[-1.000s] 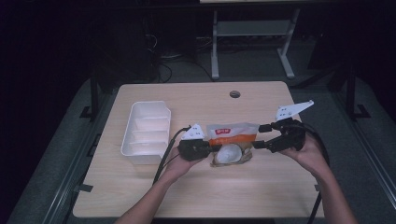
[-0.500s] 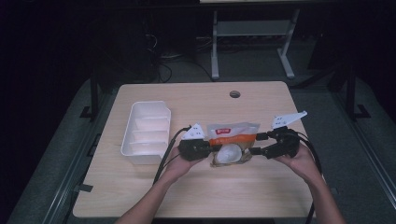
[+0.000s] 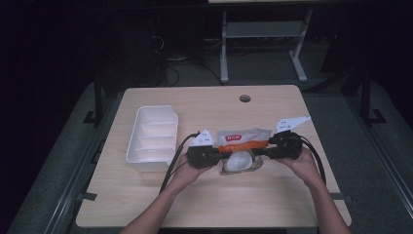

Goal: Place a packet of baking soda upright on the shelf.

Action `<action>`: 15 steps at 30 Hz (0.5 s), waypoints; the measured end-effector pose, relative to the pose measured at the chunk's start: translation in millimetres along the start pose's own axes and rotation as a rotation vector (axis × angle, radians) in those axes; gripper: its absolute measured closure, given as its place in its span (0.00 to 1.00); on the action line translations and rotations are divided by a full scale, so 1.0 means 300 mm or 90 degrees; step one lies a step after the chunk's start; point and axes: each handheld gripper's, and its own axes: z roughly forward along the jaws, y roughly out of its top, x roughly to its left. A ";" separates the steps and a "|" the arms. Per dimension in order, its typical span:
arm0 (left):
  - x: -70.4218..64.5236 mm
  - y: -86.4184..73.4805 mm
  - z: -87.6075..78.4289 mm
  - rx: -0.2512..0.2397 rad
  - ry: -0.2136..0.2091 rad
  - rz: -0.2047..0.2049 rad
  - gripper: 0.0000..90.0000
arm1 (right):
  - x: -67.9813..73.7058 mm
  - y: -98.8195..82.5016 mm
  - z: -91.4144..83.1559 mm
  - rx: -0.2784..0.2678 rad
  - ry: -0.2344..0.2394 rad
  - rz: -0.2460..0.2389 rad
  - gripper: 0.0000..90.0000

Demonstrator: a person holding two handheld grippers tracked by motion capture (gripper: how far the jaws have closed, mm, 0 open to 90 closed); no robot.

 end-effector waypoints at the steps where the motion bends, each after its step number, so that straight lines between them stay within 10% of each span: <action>1: 0.000 0.000 -0.001 0.000 0.001 0.000 0.94 | 0.005 0.002 0.002 0.001 -0.006 -0.008 0.72; 7: -0.005 -0.006 -0.012 -0.002 0.009 -0.002 0.88 | 0.022 0.009 -0.005 0.008 0.005 -0.032 0.97; 15: -0.020 -0.022 -0.044 -0.003 0.042 0.002 0.69 | 0.066 0.020 -0.030 0.019 0.021 -0.044 1.00</action>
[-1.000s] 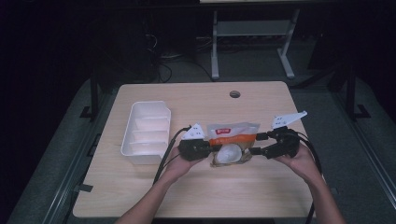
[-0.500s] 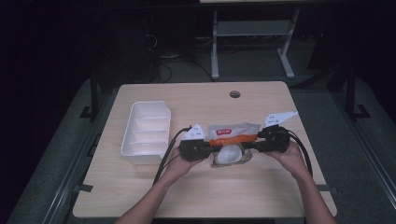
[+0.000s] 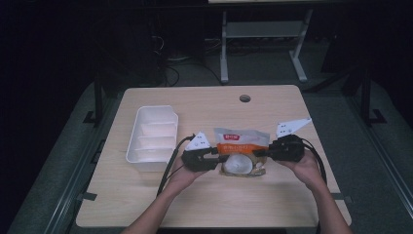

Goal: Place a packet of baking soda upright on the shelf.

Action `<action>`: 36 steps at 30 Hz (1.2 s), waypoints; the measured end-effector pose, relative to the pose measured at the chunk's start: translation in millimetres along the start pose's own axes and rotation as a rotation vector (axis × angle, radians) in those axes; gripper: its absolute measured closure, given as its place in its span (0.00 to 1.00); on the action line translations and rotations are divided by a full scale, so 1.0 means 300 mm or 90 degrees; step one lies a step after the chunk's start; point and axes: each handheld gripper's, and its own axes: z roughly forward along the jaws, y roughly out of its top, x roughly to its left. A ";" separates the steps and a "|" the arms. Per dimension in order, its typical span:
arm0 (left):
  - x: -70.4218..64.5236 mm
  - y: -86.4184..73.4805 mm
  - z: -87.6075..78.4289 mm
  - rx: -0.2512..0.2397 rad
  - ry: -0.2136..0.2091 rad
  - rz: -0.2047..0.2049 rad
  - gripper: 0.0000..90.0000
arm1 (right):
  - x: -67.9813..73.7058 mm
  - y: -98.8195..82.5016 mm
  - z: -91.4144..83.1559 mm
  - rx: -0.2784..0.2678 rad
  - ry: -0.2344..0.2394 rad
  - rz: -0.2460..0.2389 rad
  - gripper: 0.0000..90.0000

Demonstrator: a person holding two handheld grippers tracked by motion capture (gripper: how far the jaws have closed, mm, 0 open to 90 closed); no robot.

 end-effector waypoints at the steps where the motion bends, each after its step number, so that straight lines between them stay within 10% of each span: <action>1: -0.001 -0.004 -0.003 0.002 0.001 0.002 0.69 | 0.000 0.000 0.000 0.000 0.000 0.000 1.00; 18: -0.057 -0.095 -0.070 0.019 0.052 -0.009 0.43 | 0.036 0.063 -0.054 0.012 -0.032 0.006 1.00; 36: -0.134 -0.145 -0.101 0.053 0.034 0.045 0.35 | 0.018 0.199 -0.050 -0.004 -0.052 0.019 1.00</action>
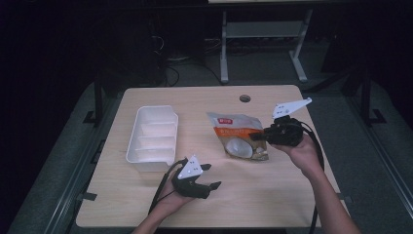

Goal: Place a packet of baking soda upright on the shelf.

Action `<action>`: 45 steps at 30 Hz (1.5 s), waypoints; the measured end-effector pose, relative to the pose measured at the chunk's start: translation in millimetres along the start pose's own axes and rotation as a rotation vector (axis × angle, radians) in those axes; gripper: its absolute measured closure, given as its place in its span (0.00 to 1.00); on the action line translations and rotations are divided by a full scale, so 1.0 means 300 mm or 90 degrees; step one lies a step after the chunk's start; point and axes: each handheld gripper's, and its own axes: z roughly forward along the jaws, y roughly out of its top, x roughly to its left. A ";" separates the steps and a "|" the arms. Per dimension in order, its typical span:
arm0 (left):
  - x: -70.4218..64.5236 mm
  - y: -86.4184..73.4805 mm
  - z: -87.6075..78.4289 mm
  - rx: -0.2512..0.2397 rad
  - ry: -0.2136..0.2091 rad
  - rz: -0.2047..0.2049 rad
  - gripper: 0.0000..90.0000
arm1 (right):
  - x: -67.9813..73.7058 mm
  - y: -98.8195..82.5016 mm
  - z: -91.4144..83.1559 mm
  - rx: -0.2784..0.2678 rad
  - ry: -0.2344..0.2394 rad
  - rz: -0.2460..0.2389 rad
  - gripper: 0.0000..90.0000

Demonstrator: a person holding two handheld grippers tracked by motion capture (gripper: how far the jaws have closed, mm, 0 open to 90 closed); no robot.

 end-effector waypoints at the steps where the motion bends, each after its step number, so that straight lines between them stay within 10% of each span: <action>1: -0.002 -0.002 -0.001 0.001 -0.001 0.001 0.35 | 0.001 0.010 0.004 0.000 0.000 0.000 1.00; 45: 0.009 -0.079 -0.099 0.016 -0.009 -0.001 0.31 | 0.049 0.305 0.213 -0.022 0.047 -0.034 1.00</action>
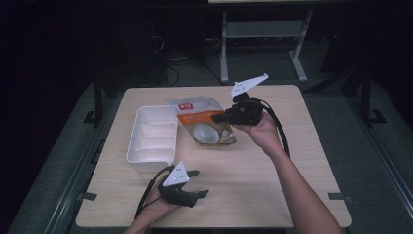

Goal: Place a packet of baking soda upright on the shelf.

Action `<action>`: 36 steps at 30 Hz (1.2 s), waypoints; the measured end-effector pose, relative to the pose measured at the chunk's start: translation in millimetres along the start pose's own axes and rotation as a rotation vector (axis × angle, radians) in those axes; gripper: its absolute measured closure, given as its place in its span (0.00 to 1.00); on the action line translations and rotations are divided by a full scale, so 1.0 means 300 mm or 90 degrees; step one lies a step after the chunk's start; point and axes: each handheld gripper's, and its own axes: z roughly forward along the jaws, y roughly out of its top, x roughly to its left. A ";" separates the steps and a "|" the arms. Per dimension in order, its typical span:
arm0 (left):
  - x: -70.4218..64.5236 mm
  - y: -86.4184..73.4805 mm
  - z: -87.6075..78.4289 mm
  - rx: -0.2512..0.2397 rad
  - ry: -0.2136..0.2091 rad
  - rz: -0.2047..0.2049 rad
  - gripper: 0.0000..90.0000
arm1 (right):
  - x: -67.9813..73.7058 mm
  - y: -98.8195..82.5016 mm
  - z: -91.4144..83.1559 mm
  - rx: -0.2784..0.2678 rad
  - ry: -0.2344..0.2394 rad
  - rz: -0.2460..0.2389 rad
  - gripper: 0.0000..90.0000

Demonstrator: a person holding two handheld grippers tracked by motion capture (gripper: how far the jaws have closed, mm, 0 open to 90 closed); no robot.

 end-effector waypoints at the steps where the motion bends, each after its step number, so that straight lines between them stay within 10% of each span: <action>1: 0.000 -0.001 0.000 0.002 -0.001 -0.001 0.31 | 0.002 0.007 0.007 -0.002 0.002 -0.001 1.00; 36: 0.021 -0.027 -0.014 0.025 -0.022 0.022 0.31 | 0.096 0.202 0.332 -0.049 0.117 -0.033 1.00</action>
